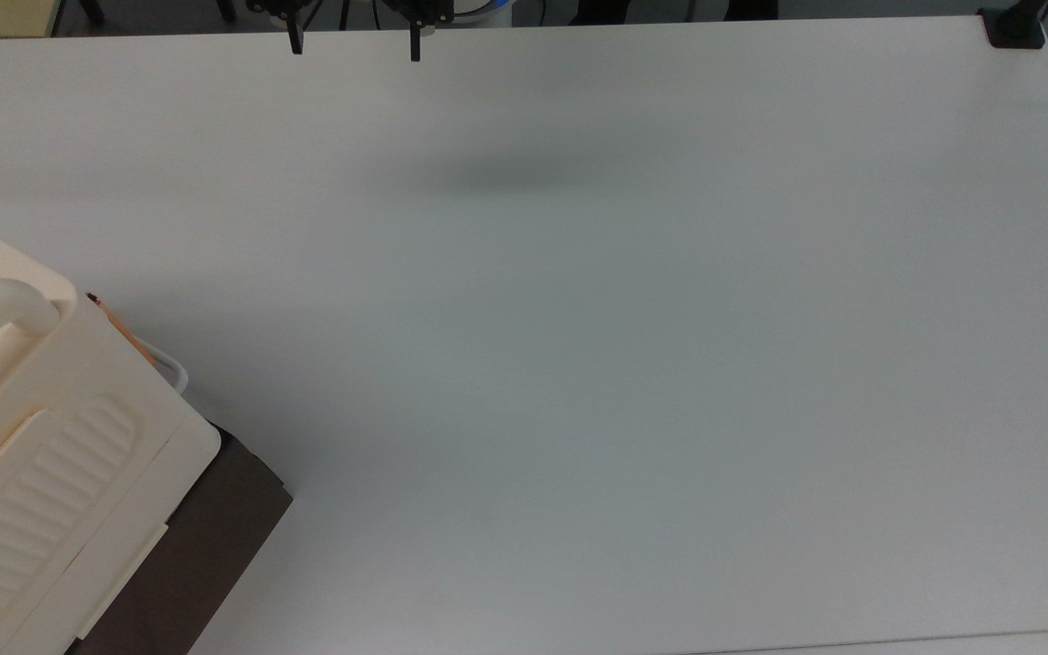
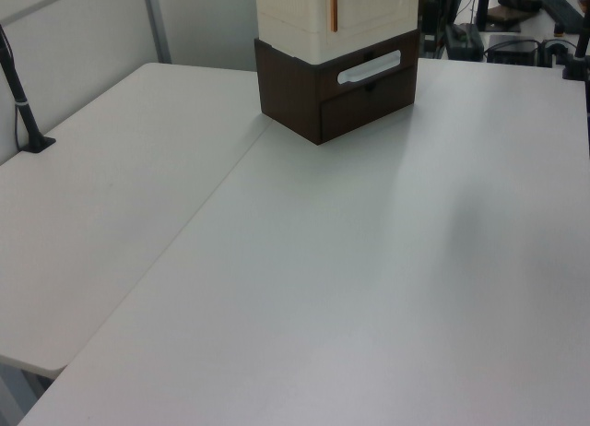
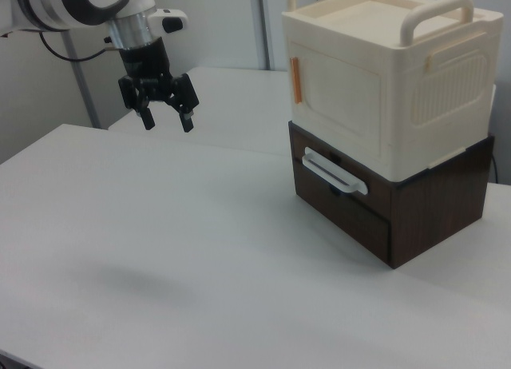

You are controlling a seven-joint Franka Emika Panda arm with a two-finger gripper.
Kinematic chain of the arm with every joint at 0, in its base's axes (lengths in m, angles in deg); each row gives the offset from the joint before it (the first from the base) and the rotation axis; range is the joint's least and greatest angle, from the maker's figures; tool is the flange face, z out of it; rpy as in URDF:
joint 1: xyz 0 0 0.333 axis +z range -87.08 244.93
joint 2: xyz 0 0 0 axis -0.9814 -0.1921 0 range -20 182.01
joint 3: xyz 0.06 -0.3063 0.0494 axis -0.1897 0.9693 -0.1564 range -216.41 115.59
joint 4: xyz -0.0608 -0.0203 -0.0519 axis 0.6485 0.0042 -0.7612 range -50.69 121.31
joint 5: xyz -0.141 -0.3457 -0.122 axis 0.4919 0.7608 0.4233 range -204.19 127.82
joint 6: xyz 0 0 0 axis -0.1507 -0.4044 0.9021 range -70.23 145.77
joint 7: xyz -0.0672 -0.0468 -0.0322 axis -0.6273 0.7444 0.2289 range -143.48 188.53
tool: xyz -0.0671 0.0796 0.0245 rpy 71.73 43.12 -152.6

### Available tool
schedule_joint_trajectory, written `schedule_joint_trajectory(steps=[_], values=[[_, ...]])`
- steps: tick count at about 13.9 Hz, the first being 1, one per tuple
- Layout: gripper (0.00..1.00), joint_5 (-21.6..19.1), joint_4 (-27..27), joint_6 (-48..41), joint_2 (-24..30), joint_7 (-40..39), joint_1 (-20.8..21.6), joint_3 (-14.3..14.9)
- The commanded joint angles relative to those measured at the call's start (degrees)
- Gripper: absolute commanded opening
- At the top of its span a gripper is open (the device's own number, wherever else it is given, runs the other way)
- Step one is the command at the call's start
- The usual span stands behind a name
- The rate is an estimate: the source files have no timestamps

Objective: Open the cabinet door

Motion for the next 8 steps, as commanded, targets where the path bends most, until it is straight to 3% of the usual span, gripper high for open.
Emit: schedule_joint_trajectory(steps=[1,8], values=[[1.00,0.53,1.09,-1.27,1.22,0.64,0.58,0.36],[1.00,0.26,1.09,-1.18,1.13,5.56,0.66,0.27]])
